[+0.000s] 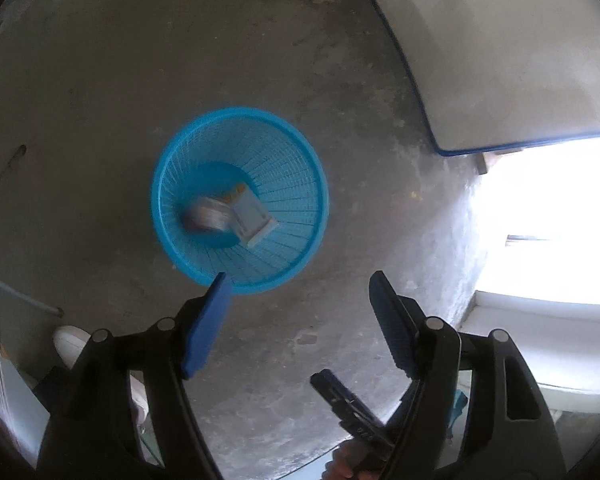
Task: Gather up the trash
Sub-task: 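Return to the table and grasp the red snack bag with the left gripper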
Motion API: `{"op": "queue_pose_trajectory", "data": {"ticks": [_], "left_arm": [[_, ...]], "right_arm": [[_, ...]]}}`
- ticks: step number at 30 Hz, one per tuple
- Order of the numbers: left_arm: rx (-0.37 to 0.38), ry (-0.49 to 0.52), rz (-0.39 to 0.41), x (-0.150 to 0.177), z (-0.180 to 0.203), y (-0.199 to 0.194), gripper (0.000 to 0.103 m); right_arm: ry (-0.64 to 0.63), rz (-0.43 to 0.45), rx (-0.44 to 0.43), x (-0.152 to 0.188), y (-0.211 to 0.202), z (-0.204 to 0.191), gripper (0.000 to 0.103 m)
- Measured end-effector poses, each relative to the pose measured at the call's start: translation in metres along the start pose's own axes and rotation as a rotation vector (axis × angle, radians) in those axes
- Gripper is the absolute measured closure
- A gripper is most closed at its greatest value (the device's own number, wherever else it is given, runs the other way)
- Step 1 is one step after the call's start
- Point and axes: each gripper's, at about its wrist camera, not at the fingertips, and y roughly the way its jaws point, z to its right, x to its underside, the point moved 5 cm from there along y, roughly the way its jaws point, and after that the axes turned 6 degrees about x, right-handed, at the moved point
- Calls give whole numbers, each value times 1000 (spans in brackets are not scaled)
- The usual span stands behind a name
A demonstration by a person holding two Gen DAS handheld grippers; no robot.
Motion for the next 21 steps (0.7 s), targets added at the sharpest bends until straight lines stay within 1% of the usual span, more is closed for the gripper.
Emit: {"op": "queue_pose_trajectory", "data": {"ticks": [3, 5, 8, 9, 11, 12, 15, 16, 18, 20, 21], "left_arm": [[14, 38, 15, 7, 8, -18, 36], [27, 62, 29, 15, 15, -37, 35], [62, 102, 69, 32, 23, -78, 31], [74, 124, 98, 42, 24, -99, 29], [81, 162, 137, 52, 29, -124, 27], [79, 190, 172, 64, 26, -147, 25], [89, 229, 261, 89, 18, -199, 20], [83, 251, 305, 105, 10, -227, 20], [65, 273, 363, 122, -5, -269, 19], [36, 285, 445, 149, -27, -318, 18], [26, 283, 497, 167, -41, -345, 16]], "right_arm": [[-16, 13, 2, 9, -10, 6, 37], [-37, 33, 1, 15, -20, 2, 38], [-89, 78, 3, 23, -39, -8, 37], [-103, 89, 6, 25, -44, -12, 38], [-157, 128, 17, 31, -60, -25, 37], [-184, 145, 24, 33, -66, -31, 37], [-276, 199, 32, 45, -89, -56, 37], [-311, 214, 23, 50, -97, -67, 36], [-364, 237, 1, 58, -110, -85, 33], [-434, 252, -36, 73, -123, -110, 30], [-470, 254, -60, 80, -128, -123, 30]]}}
